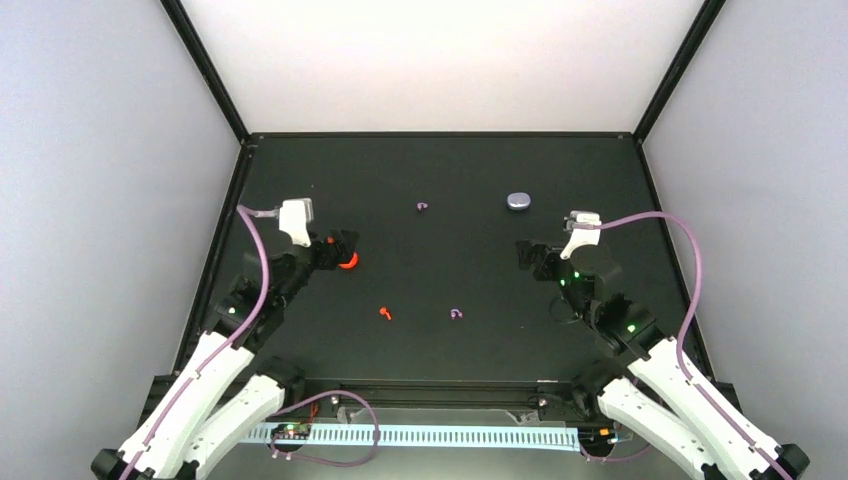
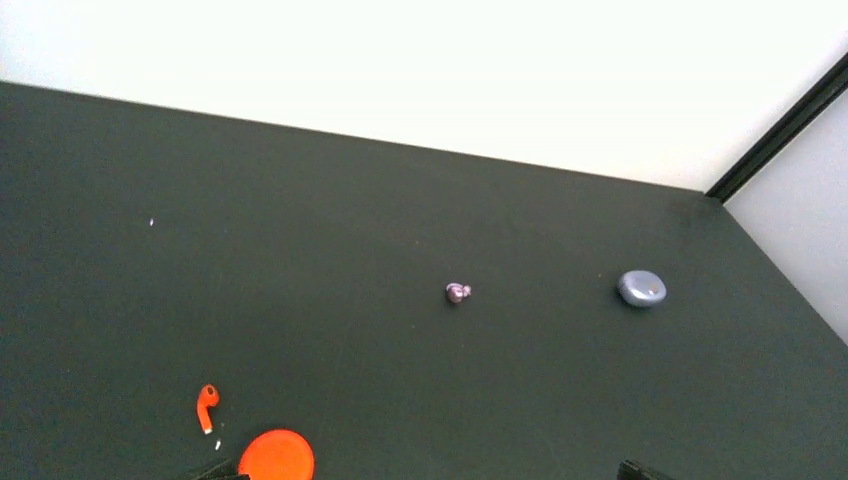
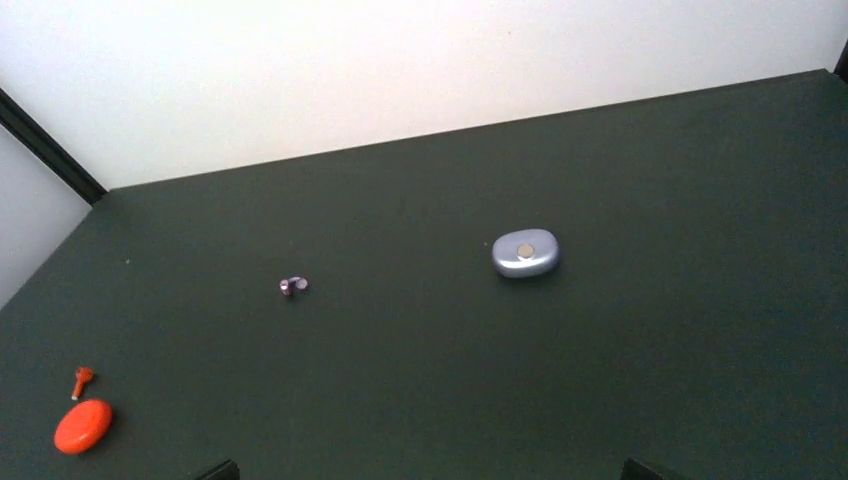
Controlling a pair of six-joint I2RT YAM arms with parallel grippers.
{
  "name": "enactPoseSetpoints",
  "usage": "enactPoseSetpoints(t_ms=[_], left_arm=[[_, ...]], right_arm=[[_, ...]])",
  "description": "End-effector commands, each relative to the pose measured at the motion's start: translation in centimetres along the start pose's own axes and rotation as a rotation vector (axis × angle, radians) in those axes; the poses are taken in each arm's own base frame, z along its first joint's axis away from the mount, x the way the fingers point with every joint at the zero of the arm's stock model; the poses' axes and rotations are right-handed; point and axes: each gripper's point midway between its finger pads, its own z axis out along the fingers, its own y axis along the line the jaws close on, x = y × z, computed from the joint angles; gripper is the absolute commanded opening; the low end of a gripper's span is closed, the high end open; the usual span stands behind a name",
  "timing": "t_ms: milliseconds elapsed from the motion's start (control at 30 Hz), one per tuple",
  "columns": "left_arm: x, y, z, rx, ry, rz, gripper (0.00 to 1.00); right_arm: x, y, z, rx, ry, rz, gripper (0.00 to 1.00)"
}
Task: Insert the wireless bluetooth earbuds into the charging case
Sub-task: Pick up the charging case at the center of the board.
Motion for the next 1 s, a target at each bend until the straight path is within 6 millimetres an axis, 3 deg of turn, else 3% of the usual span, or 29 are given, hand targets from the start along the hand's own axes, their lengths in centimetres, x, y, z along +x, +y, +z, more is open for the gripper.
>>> enactPoseSetpoints(t_ms=[0,233,467,567,700,800,967], left_arm=[[-1.8,-0.9,-1.5,0.045,-0.083,0.040,0.99],[-1.3,-0.8,-1.6,0.055,-0.087,0.104,0.99],[-1.1,0.1,-1.5,0.012,-0.097,0.100,0.99],[-0.9,0.2,-1.3,0.003,-0.089,0.100,0.99],[-0.9,0.3,-1.2,-0.006,-0.084,0.097,0.99],[-0.9,0.3,-1.3,-0.001,-0.087,0.094,0.99],[-0.9,0.1,-1.4,0.010,-0.089,0.090,0.99]], right_arm=[[-0.6,0.5,-0.6,-0.029,-0.009,-0.037,1.00],[-0.2,2.3,-0.7,-0.119,0.038,-0.095,1.00],[0.5,3.5,1.0,-0.121,0.130,-0.083,0.99],[1.4,3.3,3.0,-0.070,0.151,-0.050,0.99],[2.3,1.2,6.7,0.029,0.170,0.062,0.99],[2.1,-0.1,9.9,0.066,0.174,0.171,0.97],[1.5,-3.4,16.1,0.208,0.202,0.179,0.97]])
